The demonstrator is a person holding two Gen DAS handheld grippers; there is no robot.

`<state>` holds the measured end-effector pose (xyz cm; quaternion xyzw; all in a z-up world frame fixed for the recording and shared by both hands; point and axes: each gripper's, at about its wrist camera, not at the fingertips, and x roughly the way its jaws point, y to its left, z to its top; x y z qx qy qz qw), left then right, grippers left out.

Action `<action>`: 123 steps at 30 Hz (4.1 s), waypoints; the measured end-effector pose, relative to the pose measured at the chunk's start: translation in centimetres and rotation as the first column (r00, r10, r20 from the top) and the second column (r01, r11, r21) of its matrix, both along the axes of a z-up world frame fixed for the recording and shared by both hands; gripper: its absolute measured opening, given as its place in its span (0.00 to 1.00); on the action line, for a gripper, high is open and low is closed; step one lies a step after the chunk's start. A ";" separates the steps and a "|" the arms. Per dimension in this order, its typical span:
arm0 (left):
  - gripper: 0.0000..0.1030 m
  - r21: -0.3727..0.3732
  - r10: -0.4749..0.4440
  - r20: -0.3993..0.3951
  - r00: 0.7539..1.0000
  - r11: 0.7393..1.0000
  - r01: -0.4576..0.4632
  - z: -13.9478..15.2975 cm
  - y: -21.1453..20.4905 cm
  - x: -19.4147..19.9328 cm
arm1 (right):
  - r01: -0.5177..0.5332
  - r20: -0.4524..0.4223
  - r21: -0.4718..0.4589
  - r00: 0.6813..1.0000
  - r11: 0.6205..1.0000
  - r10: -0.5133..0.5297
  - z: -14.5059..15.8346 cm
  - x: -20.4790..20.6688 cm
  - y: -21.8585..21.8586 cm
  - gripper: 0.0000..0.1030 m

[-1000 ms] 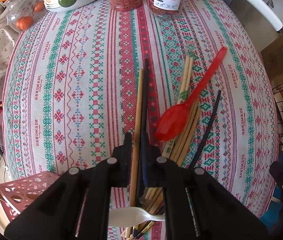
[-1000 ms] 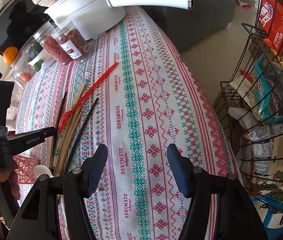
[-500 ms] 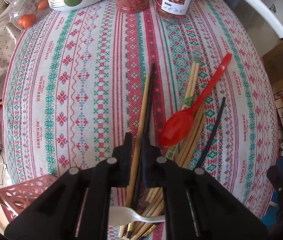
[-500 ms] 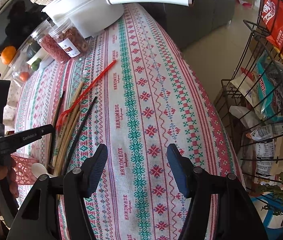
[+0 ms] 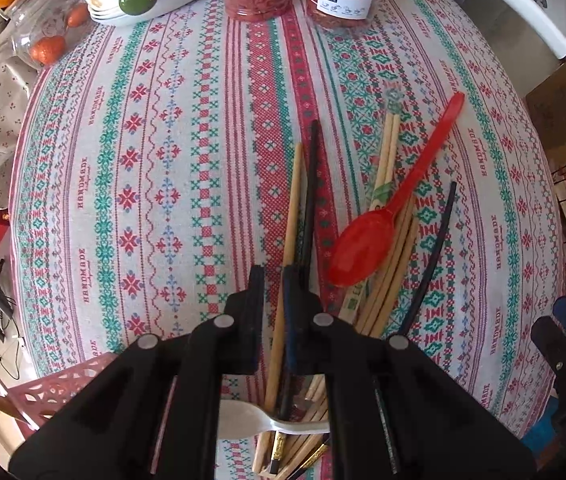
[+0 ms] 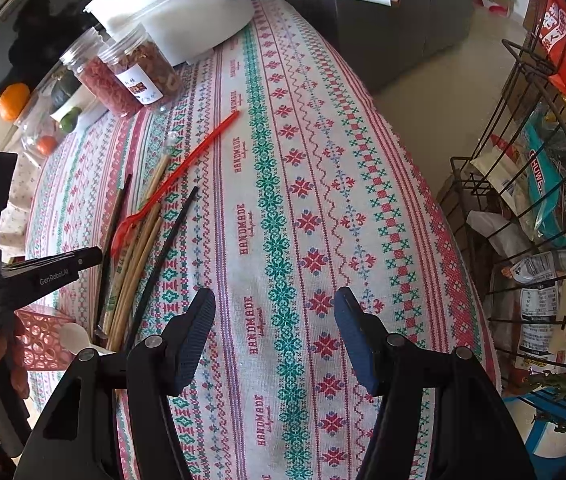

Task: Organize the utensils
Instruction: 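Grasp a wooden chopstick with the left tool while the right tool grasps the black chopstick, then lift both held chopsticks upright and carry them toward the pink basket, then drop the chopsticks into the pink basket and open both tools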

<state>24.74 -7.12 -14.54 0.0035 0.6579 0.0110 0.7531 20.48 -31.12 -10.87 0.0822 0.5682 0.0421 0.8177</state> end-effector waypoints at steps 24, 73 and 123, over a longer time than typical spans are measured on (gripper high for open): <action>0.08 -0.068 -0.092 0.277 0.956 0.991 0.115 5.8 -1.5 -5.4 | 0.020 -0.015 0.031 1.000 0.999 -0.020 -0.1 0.2 1.5 0.62; 0.07 -0.254 0.032 0.731 0.682 0.940 0.229 19.8 8.8 -19.1 | 0.010 0.314 0.238 0.945 0.971 -0.087 7.2 -3.9 4.2 0.05; 0.80 -0.224 0.141 0.586 0.798 0.975 -0.008 13.5 15.7 -17.0 | -0.357 0.521 0.219 0.829 0.908 0.200 15.0 -8.6 17.4 0.05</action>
